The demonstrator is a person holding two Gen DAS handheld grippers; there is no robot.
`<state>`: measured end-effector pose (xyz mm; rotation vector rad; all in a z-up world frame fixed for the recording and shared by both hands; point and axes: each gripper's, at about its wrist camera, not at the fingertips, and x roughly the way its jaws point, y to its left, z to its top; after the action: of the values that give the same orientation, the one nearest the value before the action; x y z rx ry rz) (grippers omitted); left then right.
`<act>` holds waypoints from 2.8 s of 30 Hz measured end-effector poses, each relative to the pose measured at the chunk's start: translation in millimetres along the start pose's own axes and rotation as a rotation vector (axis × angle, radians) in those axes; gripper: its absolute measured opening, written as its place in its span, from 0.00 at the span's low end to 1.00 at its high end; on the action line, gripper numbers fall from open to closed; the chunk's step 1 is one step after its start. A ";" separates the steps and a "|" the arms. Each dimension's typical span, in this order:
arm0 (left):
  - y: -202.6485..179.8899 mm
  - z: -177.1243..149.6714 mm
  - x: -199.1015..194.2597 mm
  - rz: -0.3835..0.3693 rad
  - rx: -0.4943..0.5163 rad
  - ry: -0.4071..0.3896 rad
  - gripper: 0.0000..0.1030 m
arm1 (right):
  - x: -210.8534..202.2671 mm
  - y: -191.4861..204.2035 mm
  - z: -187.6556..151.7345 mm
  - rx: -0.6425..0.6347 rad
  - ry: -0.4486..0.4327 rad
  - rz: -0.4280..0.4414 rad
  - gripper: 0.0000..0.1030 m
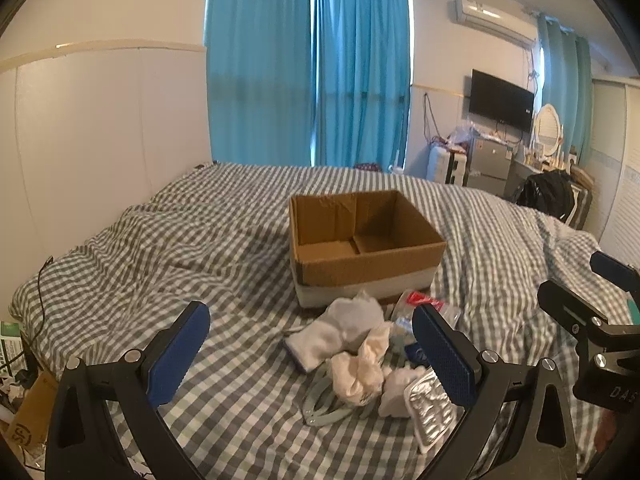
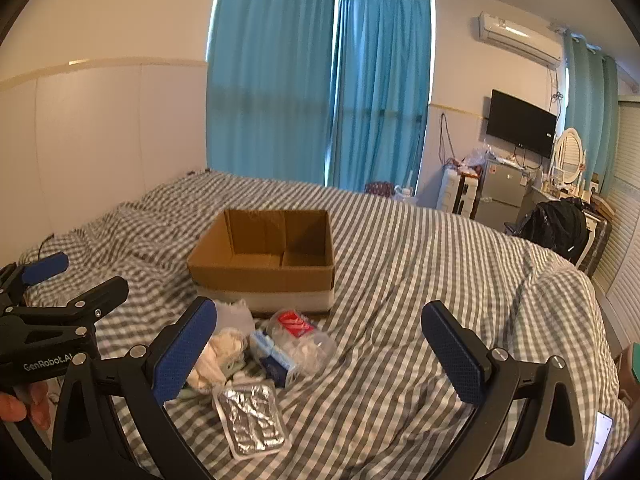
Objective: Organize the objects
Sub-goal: 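Reach both tools toward the pile of items beside the box, then carry the foil pack with the right tool while the left carries lace cloth into box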
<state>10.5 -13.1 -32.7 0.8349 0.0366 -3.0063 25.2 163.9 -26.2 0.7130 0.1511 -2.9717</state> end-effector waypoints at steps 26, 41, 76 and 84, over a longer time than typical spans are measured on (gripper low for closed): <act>9.6 -50.2 57.5 -0.004 0.028 0.171 0.97 | 100.0 46.5 -94.9 -0.075 0.380 0.148 0.99; -34.5 -70.6 103.2 -0.048 0.119 0.315 0.88 | 105.2 17.8 -97.8 -0.068 0.396 0.161 0.67; -40.2 15.7 50.5 -0.197 0.145 0.103 0.15 | 64.0 -13.2 -43.6 0.002 0.238 0.085 0.67; -26.0 83.9 56.7 -0.197 0.129 0.017 0.15 | 45.4 -14.4 42.7 -0.051 0.072 0.100 0.67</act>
<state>-82.0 9.7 10.4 0.9197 -0.0801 -3.2149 -35.7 170.7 -8.0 0.7966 0.1891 -2.8386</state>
